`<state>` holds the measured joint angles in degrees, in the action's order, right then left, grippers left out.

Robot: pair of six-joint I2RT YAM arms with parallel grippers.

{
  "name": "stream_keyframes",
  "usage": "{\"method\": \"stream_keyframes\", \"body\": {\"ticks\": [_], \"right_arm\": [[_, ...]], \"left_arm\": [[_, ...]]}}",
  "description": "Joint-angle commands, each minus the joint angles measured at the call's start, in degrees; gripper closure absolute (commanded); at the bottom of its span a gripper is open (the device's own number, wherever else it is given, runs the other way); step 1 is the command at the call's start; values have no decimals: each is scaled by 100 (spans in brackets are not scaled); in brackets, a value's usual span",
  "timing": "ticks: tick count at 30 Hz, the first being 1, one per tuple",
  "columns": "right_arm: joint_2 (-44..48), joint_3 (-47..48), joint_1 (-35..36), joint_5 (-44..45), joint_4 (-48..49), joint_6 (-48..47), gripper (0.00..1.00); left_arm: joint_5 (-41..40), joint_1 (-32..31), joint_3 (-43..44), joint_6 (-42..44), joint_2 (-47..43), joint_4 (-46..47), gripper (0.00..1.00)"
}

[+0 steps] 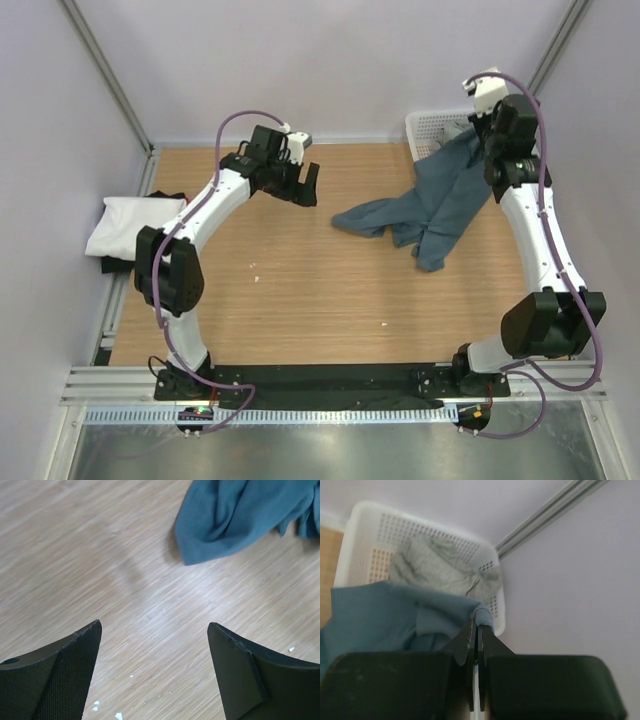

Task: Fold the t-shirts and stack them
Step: Flatten the tshirt out

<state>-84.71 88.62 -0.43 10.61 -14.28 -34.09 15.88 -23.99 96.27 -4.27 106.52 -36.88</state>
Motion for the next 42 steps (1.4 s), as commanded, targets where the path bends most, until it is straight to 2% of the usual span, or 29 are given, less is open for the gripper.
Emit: {"method": "stream_keyframes", "body": {"ticks": [1,7,8,14,18,21,26,30,32,36,37,38,39,42], "right_arm": [[604,-432,122,-173,304,104,99],[657,-627,113,-340,93,297,99],[666,-609,113,-358,84,315,99],[771,-687,113,-367,31,332,99],[877,-855,113,-367,22,324,99],[938,-908,113,-376,-4,332,99],[1009,-969,113,-367,-57,341,99],[1096,-1039,113,-376,-127,385,99],[1140,-1083,122,-384,-162,403,99],[1228,-1145,-63,-402,-198,455,99],[1237,-1163,-72,-411,-189,473,99],[1255,-1189,-115,-419,-198,482,99],[1272,-1198,-133,-420,-206,508,99],[1369,-1137,-168,-472,-233,561,99]], "left_arm": [[1021,-44,120,-109,385,32,13],[2442,-150,743,-65,1273,-205,12],[2603,-150,866,-82,1632,-310,12],[3780,-150,1842,-319,2662,-469,17],[4115,-185,2106,-662,3189,-188,19],[4361,-194,2124,-899,3401,67,28],[4398,-247,2255,-952,3656,313,30],[4231,-308,2431,-909,3823,366,41],[4178,-326,2545,-891,3867,392,43],[4055,-343,2686,-900,3868,436,62],[4037,-343,2713,-865,3841,428,64],[3976,-335,2730,-839,3772,410,72],[3915,-335,2748,-804,3701,349,100],[3791,-256,2608,-541,3133,-46,100]]}}
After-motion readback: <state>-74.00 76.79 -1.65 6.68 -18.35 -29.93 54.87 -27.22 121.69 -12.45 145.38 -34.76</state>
